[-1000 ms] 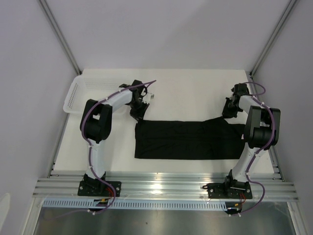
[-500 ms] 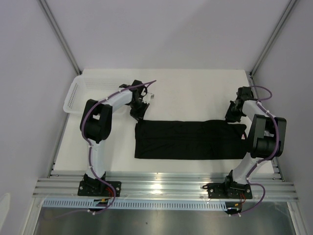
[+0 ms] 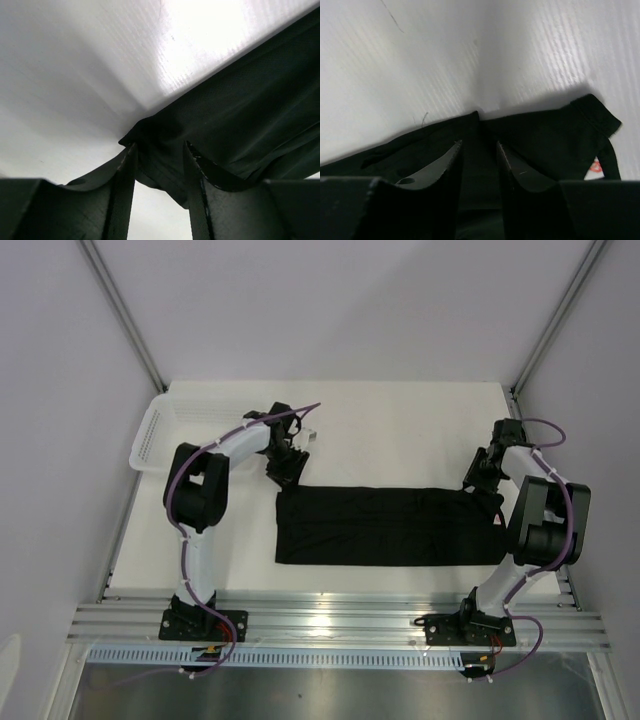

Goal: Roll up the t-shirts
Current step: Fold the tshirt

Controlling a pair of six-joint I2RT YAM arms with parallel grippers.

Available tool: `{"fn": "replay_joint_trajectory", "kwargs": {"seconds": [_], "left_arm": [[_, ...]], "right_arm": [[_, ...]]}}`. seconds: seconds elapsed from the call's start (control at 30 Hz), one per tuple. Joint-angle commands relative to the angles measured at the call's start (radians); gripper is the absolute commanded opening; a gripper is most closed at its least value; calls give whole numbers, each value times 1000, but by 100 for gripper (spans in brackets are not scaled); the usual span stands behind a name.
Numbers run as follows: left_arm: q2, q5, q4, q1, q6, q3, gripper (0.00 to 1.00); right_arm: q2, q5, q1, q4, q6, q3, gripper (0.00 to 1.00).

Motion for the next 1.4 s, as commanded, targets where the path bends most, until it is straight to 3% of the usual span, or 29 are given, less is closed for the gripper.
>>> {"fn": "replay_joint_trajectory", "kwargs": {"seconds": [0.0, 0.13, 0.23, 0.4, 0.57, 0.77, 0.97, 1.37], "left_arm": [[-84, 45, 11, -6, 25, 60, 46], [-116, 83, 3, -12, 27, 116, 47], [-162, 92, 20, -31, 42, 116, 46], [-136, 22, -3, -43, 22, 97, 46], [-165, 62, 38, -58, 10, 25, 44], [-155, 158, 18, -112, 8, 39, 43], [-132, 111, 21, -112, 1, -47, 42], [-57, 82, 20, -109, -33, -84, 43]], "right_arm": [[-85, 69, -18, -56, 25, 18, 36], [-160, 111, -59, -104, 74, -53, 34], [-197, 100, -85, -112, 99, -106, 26], [-229, 89, -44, -113, 103, -125, 22], [-219, 25, -16, -67, 94, -122, 16], [-150, -4, 22, -55, 100, -116, 16], [-171, 51, 140, -61, 111, -139, 18], [-93, 77, 163, -81, 156, -195, 13]]}}
